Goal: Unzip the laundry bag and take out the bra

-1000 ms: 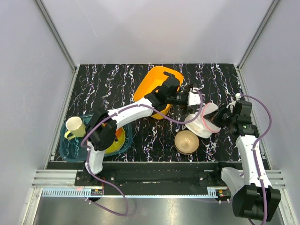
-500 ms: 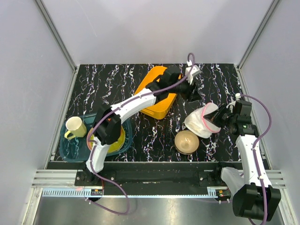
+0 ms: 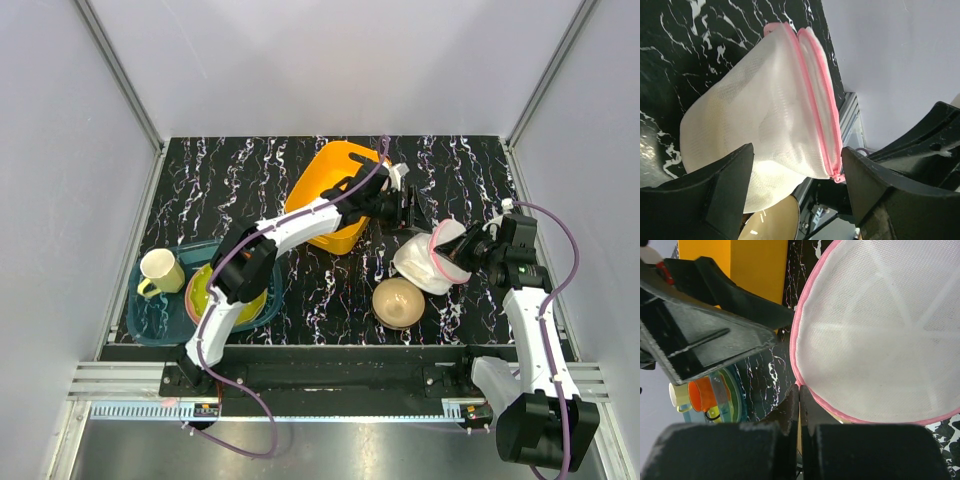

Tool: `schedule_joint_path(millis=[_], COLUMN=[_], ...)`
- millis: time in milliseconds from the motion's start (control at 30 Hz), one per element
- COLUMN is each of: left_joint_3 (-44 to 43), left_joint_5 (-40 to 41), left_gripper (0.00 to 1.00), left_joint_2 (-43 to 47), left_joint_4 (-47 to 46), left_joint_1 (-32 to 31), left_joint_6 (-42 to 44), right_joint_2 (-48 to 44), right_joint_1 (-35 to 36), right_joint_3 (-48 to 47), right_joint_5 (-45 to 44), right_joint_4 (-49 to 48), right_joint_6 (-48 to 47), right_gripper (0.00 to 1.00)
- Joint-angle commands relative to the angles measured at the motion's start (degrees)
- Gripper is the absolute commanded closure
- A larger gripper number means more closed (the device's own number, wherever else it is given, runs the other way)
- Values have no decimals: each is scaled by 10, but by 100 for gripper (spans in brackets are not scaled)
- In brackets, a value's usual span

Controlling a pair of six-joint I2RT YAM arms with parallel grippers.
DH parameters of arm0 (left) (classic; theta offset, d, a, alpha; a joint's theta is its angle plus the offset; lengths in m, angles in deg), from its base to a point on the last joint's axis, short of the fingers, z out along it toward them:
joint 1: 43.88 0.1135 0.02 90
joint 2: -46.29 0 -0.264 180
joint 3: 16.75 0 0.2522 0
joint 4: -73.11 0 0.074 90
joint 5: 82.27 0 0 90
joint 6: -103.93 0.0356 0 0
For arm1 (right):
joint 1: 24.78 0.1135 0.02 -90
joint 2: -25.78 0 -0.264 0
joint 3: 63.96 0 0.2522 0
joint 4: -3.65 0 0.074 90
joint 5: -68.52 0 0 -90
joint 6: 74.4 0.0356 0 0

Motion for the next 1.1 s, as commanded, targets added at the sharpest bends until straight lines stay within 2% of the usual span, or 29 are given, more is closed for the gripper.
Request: schedule_joint_path(millis=[0, 400, 500, 633, 833, 867, 900, 967, 1000, 1067], left_joint_3=[-4, 6, 1, 2, -2, 0, 2, 18, 26, 61], left_joint_5=[-30, -48, -54, -64, -78, -80, -79, -79, -77, -73], left_gripper=[27, 27, 29, 38, 41, 47, 65, 93, 100, 100], left_joint_2=[-5, -6, -18, -27, -34, -33, -31, -19, -12, 20], left_joint_4=[-46, -89, -89, -106, -106, -106, -106, -107, -109, -111], left_joint_1=[-6, -19, -23, -31, -39, -38, -38, -29, -24, -3], left_joint_6=[-77, -94, -98, -111, -116, -115, -113, -112, -112, -106], right_joint_2=[-1, 6, 5, 5, 9, 7, 7, 4, 2, -4], right_joint_1=[-2, -2, -2, -3, -2, -2, -2, -3, -2, -2], right_joint_3=[-3, -11, -14, -14, -16, -17, -18, -21, -21, -21], right_joint_5=[0, -7, -10, -12, -13, -14, -20, -29, -40, -56], right_joint_4=[-4, 1, 4, 3, 4, 4, 7, 10, 10, 10], right_joint_6=[-10, -11, -12, -12, -11, -10, -11, -12, -13, -7], right_gripper=[100, 100, 100, 100, 100, 100, 100, 100, 100, 100])
